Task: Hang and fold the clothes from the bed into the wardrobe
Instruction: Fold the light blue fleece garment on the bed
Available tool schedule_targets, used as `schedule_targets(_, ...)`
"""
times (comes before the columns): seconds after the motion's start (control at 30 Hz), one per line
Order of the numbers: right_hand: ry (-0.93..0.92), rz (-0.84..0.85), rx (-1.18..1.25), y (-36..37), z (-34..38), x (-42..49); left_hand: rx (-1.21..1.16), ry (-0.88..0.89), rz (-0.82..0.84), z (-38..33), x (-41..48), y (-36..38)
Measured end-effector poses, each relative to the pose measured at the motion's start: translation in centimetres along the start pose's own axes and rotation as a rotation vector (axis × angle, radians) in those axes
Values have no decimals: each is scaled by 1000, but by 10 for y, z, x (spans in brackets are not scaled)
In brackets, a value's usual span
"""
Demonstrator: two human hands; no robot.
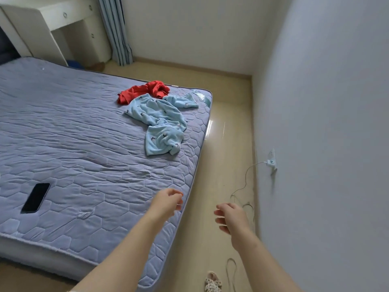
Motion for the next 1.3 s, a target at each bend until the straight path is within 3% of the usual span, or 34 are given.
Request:
schedule_targets(0.33,8,112,-95,-20,121,142,-63,-75,-83,-106,111,80)
schedule_targets(0.6,-55,147,-199,37,223,272,-153,-70,-135,-185,251,91)
schedule_targets(0.87,-57,236,-297,125,338,378,-187,-123,-203,-270,397,57)
schedule_targets(1.3,-4,500,-563,260,411,514,-293,-344,-469,-268,533,10)
Point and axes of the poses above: each hand's wrist, its own x-axis towards the middle knuckle, its own y-axis out of the palm, z = x × y, the point moved 3 cm from there along x, towards the middle knuckle, and after that the axes turned 7 degrees about -z, right-handed, at the moved point
